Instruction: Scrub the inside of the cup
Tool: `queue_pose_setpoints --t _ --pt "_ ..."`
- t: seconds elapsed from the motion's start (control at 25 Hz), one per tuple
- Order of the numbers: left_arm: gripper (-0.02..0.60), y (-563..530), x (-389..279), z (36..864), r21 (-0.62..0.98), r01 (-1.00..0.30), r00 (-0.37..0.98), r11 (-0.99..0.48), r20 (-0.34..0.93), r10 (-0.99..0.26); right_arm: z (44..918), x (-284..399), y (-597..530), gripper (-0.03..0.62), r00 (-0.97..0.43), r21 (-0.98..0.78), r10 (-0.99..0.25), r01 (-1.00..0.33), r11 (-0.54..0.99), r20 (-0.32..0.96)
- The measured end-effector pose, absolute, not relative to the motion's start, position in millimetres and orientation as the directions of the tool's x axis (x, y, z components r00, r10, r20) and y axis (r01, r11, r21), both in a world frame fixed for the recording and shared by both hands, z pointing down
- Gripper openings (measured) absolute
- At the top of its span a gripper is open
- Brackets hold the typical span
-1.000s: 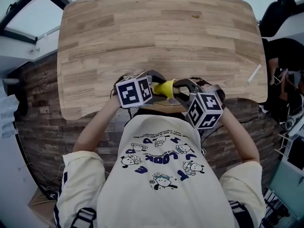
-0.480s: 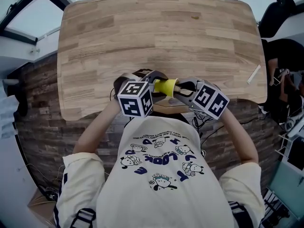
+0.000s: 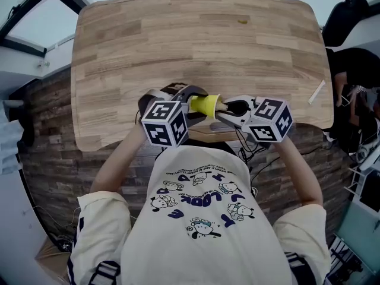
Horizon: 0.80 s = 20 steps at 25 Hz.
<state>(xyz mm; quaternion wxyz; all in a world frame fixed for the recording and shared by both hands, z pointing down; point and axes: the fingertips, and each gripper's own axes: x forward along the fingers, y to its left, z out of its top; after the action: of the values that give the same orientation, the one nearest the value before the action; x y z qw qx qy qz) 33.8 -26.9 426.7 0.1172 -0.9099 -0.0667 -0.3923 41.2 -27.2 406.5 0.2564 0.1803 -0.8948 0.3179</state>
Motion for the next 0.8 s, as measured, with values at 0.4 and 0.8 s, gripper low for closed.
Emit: queue_pose_setpoints --t 0.4,0.8 --pt "0.255 -37 20 430 -0.157 0.189 0.661 -0.969 0.750 0.008 397 49 -29 0.080 -0.818 -0.490 -0.191 -0.493 0.719 0.542" --pt "0.255 -51 -2 431 -0.087 0.073 0.672 -0.994 0.740 -0.015 392 56 -31 0.080 -0.826 -0.494 -0.241 -0.510 0.704 0.509"
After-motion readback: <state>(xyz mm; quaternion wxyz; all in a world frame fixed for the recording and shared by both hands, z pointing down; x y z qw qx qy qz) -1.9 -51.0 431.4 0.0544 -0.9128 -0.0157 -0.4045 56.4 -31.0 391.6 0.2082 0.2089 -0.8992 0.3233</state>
